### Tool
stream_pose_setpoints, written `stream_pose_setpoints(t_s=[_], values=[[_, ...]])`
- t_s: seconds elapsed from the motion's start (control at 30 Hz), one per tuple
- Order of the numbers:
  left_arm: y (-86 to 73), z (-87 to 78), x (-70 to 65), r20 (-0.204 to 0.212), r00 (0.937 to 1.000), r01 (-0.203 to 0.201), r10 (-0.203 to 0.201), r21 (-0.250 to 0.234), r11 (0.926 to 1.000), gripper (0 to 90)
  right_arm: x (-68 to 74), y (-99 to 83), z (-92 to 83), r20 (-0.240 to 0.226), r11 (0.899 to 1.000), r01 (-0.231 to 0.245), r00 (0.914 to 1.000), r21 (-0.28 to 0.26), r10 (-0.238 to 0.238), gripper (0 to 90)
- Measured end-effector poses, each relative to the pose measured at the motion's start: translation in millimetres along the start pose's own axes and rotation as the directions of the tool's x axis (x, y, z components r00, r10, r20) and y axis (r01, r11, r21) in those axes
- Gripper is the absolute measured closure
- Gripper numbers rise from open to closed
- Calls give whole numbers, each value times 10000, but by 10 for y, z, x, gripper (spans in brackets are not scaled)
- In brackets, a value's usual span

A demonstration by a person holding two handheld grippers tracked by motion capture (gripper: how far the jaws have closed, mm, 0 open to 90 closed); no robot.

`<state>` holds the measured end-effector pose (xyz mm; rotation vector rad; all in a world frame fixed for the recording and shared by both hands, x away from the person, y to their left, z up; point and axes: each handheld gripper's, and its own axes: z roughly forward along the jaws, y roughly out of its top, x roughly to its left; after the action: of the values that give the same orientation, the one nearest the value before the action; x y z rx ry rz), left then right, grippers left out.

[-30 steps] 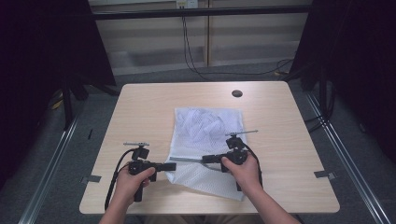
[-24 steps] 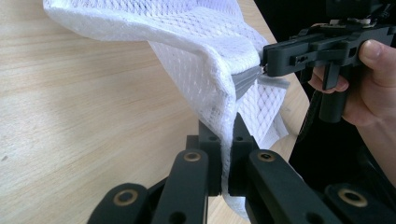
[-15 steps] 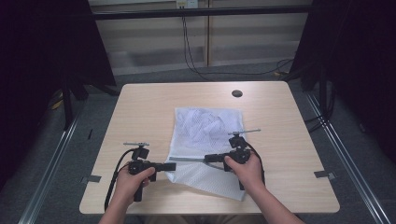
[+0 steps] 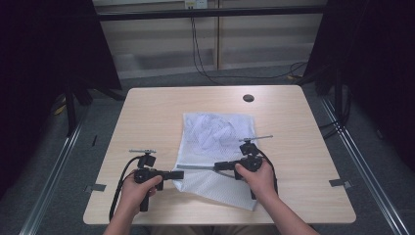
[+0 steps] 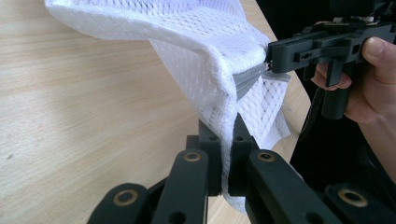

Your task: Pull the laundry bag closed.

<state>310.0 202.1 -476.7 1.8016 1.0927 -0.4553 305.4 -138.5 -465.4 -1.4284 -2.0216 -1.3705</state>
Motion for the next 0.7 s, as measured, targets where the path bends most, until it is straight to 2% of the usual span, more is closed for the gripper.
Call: stream_pose_setpoints(t_s=[0.4, 0.7], values=[[-16, -16, 1, 21, 10000, 90, -90, -6, 10000, 883, -10, 1, -16, -14, 10000, 4, 10000, 71, -4, 871], [-38, -53, 11, -117, 9999, 70, -71, -41, 10000, 882, 4, 7, 16, -120, 9998, 14, 9999, 208, -11, 871]])
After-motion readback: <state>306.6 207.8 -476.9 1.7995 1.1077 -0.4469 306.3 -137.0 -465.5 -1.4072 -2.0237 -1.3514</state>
